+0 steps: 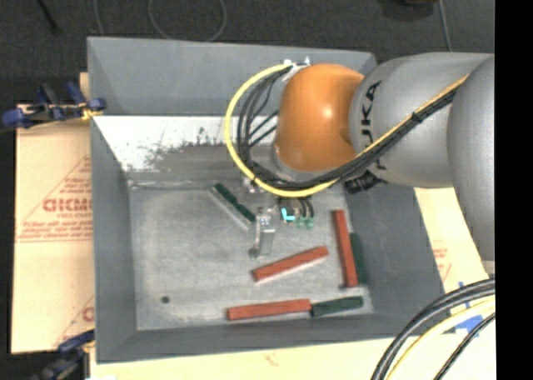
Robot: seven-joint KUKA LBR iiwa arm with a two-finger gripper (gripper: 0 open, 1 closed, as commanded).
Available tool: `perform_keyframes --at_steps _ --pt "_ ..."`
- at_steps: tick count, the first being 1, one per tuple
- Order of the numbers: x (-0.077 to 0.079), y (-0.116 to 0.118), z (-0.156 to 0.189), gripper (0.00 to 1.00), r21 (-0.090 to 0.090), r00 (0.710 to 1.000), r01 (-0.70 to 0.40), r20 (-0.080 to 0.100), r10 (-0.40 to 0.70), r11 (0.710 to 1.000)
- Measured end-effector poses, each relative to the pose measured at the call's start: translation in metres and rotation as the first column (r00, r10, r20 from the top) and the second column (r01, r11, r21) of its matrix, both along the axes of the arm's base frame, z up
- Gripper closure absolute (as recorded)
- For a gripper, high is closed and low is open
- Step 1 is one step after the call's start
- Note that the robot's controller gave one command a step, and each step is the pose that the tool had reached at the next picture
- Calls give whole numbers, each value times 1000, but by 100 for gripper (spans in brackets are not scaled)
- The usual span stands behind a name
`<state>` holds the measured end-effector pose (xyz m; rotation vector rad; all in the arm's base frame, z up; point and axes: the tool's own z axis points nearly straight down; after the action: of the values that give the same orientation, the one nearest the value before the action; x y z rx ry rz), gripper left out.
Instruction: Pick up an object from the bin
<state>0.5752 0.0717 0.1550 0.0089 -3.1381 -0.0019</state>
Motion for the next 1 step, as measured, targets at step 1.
perform_keyframes --at_steps 1 --pt "64 -52 -88 0 -4 1000 -20 8 20 1000"
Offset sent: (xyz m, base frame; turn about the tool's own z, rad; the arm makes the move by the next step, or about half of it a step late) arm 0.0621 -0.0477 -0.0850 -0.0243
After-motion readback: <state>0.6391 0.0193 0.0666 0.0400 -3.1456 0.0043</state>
